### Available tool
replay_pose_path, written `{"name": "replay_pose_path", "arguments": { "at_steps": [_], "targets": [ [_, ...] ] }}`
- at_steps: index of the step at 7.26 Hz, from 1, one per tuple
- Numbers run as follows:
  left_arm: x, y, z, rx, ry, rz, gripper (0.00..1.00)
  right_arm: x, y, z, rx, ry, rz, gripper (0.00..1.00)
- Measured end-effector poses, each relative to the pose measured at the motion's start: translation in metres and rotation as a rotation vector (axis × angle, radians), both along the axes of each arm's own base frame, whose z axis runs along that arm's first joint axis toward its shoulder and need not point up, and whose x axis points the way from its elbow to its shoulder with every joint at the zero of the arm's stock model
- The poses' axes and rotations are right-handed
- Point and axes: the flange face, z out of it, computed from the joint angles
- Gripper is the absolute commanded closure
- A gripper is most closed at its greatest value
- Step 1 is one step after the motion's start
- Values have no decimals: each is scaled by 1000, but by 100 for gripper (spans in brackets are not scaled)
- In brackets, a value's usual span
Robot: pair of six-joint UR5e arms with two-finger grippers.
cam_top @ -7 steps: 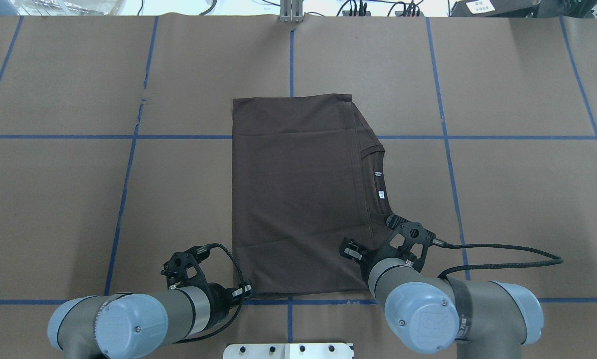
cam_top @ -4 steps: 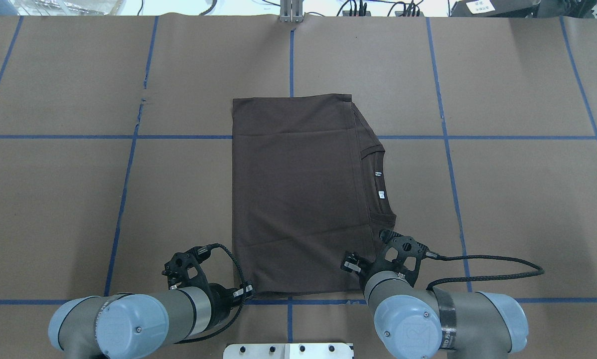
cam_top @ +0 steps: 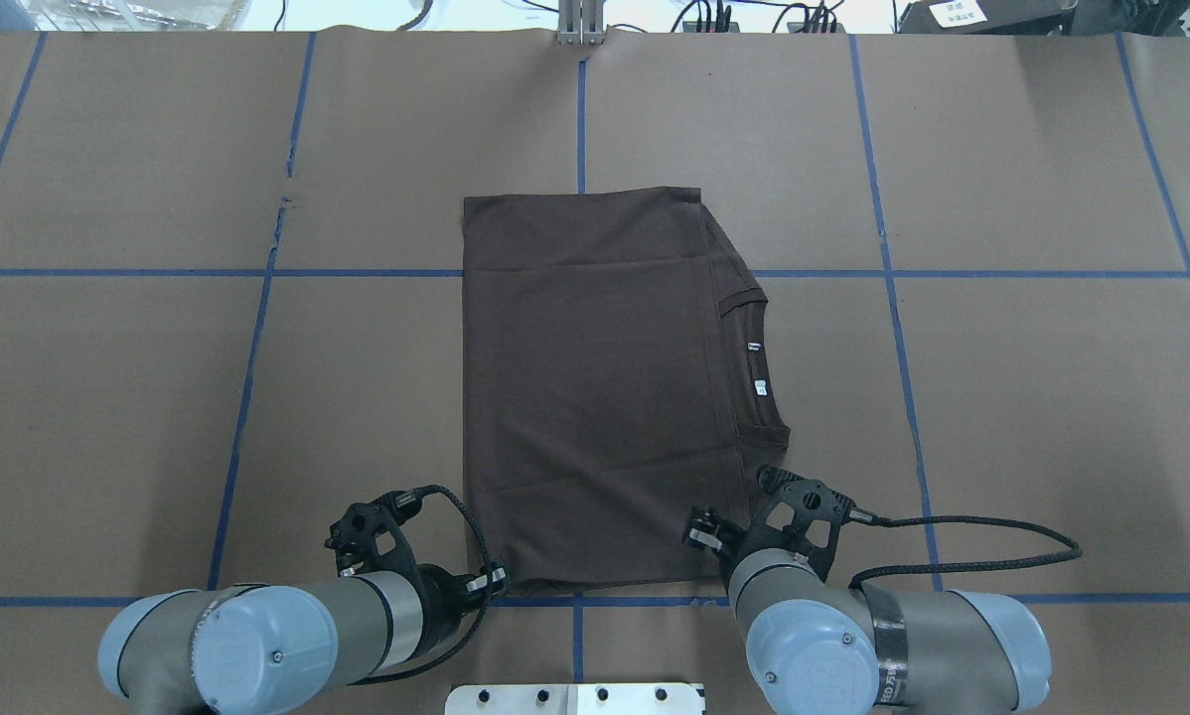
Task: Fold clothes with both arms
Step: 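Grasp the shirt's near edge corners with both grippers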
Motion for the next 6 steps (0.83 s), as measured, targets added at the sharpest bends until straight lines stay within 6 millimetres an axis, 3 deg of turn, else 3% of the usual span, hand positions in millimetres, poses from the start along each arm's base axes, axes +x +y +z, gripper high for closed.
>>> {"name": "replay_pose_path", "arguments": {
  "at_steps": [3,5,6],
  "targets": [
    [0,-1,0,2,0,0,100,-3,2,3,-6,3,10,32],
    [0,-1,-1,3,0,0,100,-6,4,4,-16,-2,19,62],
    [0,0,-1,3,1,1,100,-6,4,3,-25,-9,28,86]
  ]
}}
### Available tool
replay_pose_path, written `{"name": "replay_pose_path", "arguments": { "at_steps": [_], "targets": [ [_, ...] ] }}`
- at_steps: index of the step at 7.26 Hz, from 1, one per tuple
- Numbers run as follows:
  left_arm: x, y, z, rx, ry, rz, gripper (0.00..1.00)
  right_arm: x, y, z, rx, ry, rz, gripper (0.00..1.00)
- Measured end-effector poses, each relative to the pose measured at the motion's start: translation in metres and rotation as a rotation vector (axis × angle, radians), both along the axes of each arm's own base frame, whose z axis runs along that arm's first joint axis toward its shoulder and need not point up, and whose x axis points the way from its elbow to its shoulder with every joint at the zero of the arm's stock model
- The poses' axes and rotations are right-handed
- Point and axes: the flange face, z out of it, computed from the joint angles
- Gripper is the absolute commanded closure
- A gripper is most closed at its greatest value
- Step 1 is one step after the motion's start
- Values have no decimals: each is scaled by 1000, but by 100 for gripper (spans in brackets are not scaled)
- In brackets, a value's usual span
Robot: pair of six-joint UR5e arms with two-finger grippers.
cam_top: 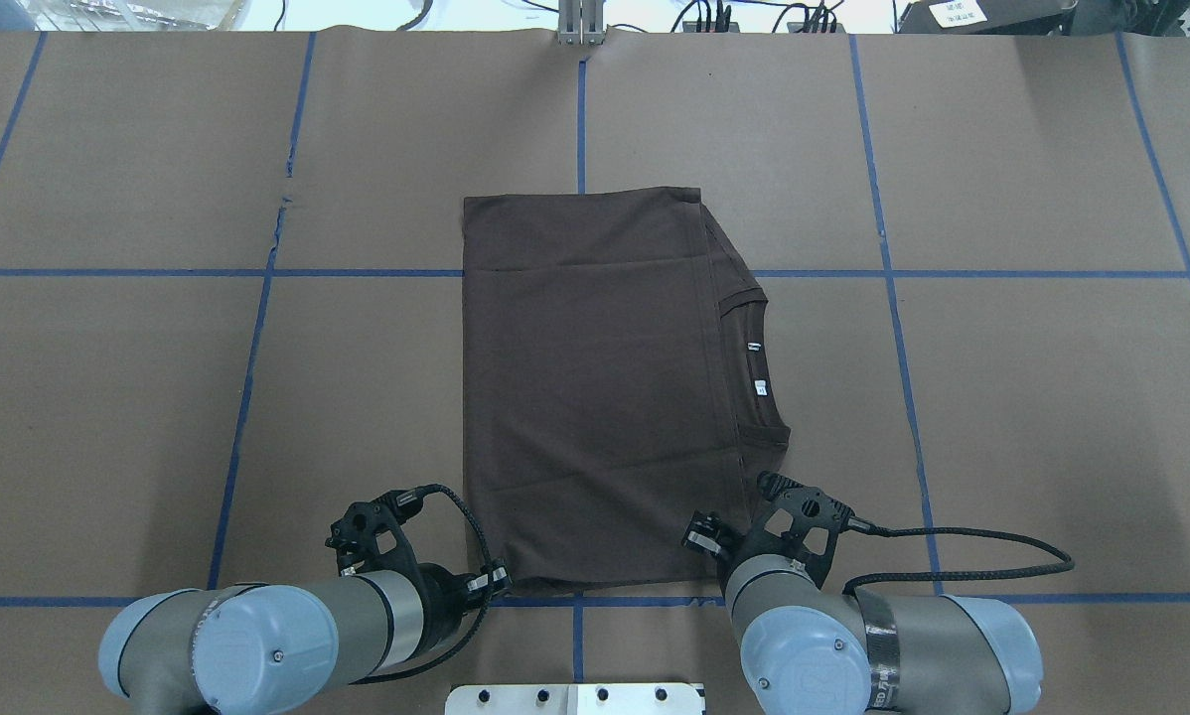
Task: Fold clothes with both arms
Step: 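Grasp the shirt's near edge corners with both grippers, then lift the near edge with both grippers and fold it away from the robot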
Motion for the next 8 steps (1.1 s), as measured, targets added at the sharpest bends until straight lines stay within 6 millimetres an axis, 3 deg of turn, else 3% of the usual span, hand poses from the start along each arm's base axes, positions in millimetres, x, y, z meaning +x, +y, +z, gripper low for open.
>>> {"name": "replay_pose_path", "arguments": {
  "at_steps": [1,6,7,8],
  "targets": [
    [0,0,-1,0,1,0,100,0,0,0,-6,-5,7,99],
    [-3,-1,-5,3,10,0,100,5,0,-13,-16,-42,26,100],
    [-11,-1,-13,10,19,7,100,13,0,-25,-14,-67,26,100],
    [-30,-1,-34,19,25,27,100,27,-1,-41,-11,-103,27,100]
  ]
}}
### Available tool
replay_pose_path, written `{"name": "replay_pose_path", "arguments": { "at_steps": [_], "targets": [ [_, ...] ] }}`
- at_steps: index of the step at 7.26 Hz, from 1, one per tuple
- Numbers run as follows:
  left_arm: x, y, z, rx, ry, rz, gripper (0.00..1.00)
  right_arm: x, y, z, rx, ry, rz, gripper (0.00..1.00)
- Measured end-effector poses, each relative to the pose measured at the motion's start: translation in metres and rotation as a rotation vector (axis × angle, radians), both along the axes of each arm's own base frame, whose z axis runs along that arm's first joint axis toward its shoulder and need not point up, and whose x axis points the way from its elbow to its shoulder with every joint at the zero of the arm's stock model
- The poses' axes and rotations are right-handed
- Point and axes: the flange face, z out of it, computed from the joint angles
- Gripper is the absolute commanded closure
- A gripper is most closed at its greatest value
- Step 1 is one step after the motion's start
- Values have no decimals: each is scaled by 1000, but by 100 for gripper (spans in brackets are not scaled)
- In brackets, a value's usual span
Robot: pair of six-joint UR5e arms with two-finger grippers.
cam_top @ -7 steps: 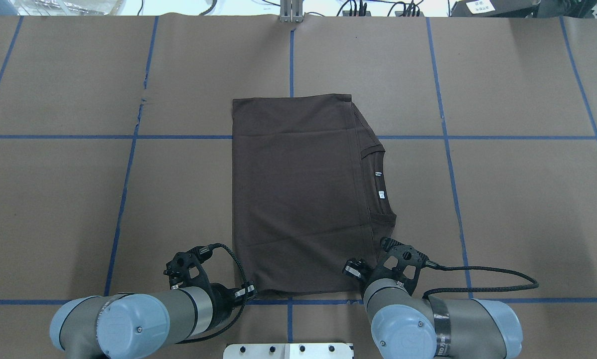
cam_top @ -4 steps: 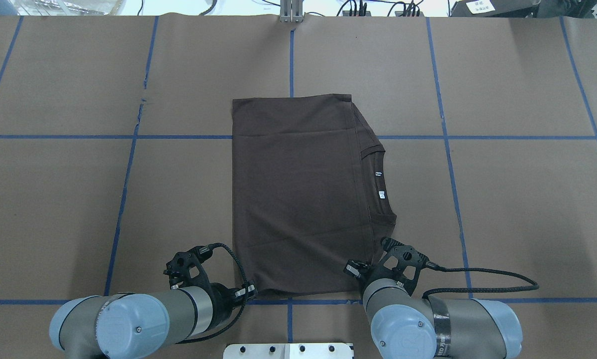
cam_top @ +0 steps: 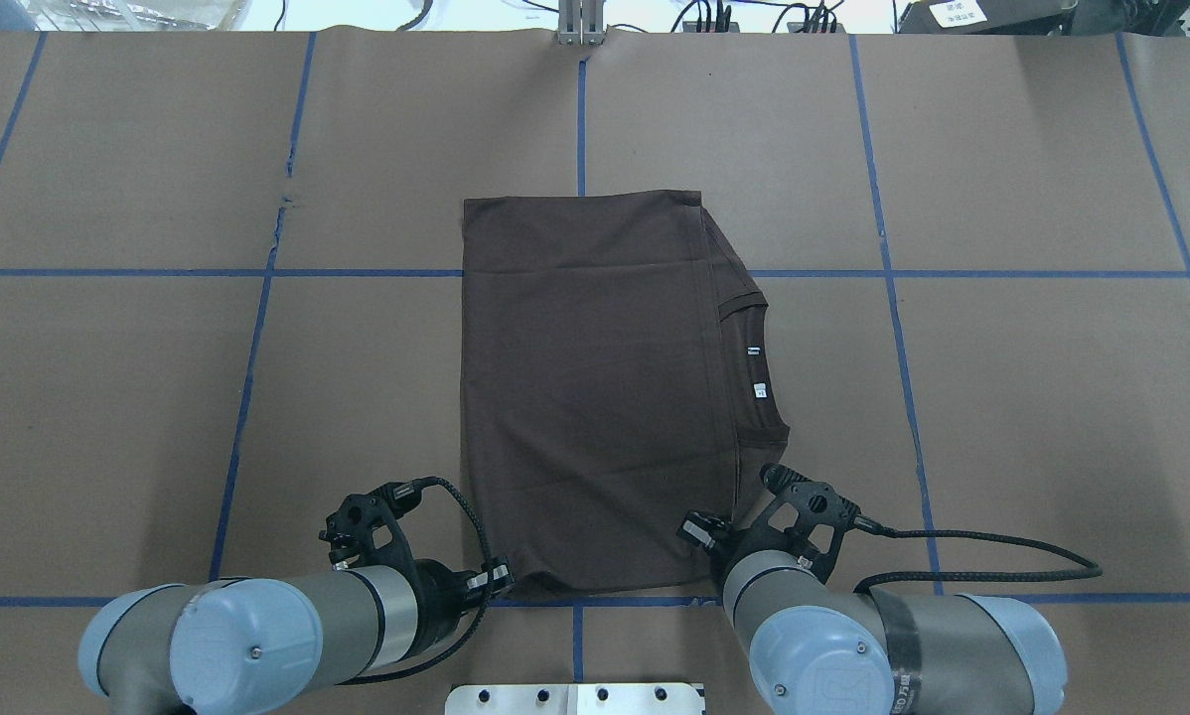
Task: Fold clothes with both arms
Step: 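Lift the near edge with both grippers and fold it away from the robot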
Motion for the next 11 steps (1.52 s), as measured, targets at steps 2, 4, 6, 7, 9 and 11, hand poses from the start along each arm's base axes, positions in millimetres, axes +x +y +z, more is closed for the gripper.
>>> {"name": "replay_pose_path", "arguments": {
  "at_steps": [2,4,6,7,9,11],
  "targets": [
    [-72,13,-66,0,-2,64,100,56,11,-52,-3,-67,-16,100],
    [-138,26,-112,-13,-15,102,100,103,33,-86,-21,-79,-52,100],
    [-132,2,-114,25,-70,73,100,83,24,-87,-22,-45,-35,100],
    [-120,-30,-111,77,-117,37,100,67,0,-90,-17,-26,3,100],
    [-99,-104,-90,157,-210,-38,100,40,-60,-90,-25,15,65,100],
    [-77,-165,-54,197,-266,-86,100,9,-120,-66,-17,17,104,100]
  ]
}}
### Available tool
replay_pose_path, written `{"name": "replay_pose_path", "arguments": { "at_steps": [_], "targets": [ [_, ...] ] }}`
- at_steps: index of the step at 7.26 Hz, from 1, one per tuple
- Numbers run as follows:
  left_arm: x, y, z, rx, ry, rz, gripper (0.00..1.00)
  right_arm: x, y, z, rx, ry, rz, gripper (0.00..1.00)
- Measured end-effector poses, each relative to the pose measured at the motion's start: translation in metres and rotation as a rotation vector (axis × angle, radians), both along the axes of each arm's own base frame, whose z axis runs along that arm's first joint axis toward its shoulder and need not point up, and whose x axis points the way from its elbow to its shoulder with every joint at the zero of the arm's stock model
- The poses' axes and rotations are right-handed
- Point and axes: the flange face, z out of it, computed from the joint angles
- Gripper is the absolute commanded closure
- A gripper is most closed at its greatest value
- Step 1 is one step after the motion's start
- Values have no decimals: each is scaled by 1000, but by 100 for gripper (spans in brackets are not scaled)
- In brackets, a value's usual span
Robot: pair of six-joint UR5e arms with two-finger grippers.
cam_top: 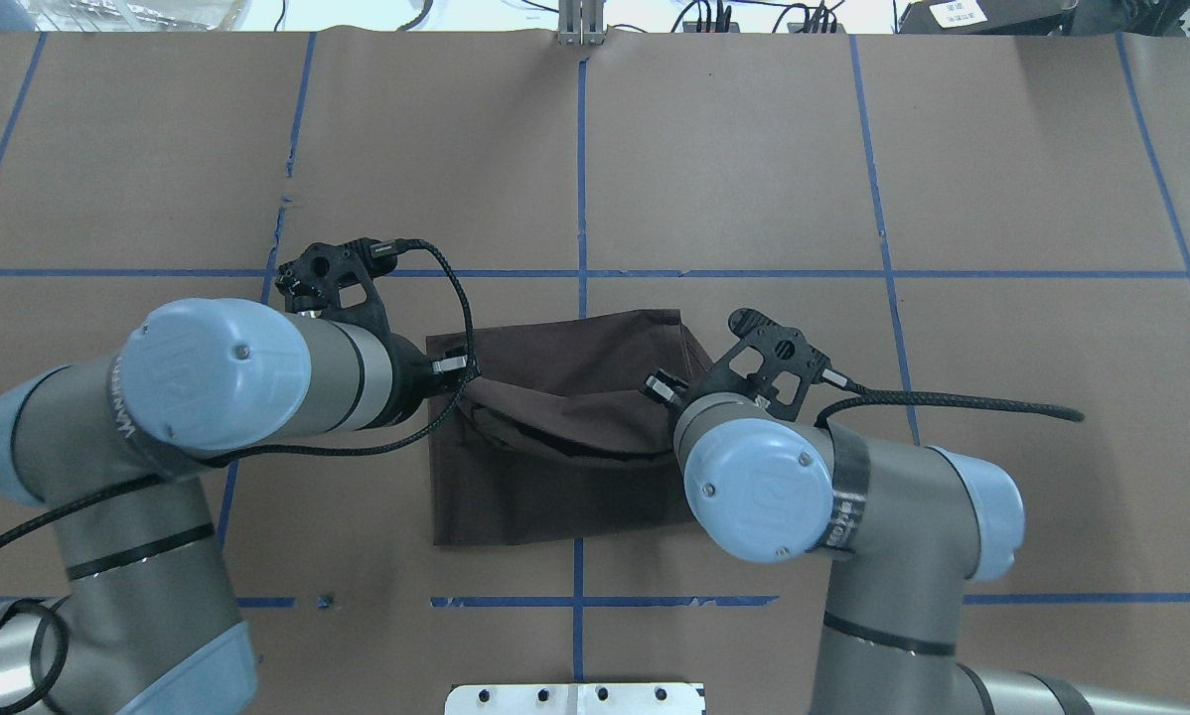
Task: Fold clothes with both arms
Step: 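Lift the near edge with both grippers and fold it away from the robot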
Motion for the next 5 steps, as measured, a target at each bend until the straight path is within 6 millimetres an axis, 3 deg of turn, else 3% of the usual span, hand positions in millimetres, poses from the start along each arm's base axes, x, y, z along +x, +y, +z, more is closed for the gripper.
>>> {"name": "replay_pose_path", "arguments": {
  "at_steps": [2,5],
  "targets": [
    [25,-37,37,12,-21,-25,100,-32,-45,23,7,9,19,100],
    [45,-53,66,7,-46,-30,100,-59,-68,44,6,24,23,100]
  ]
}}
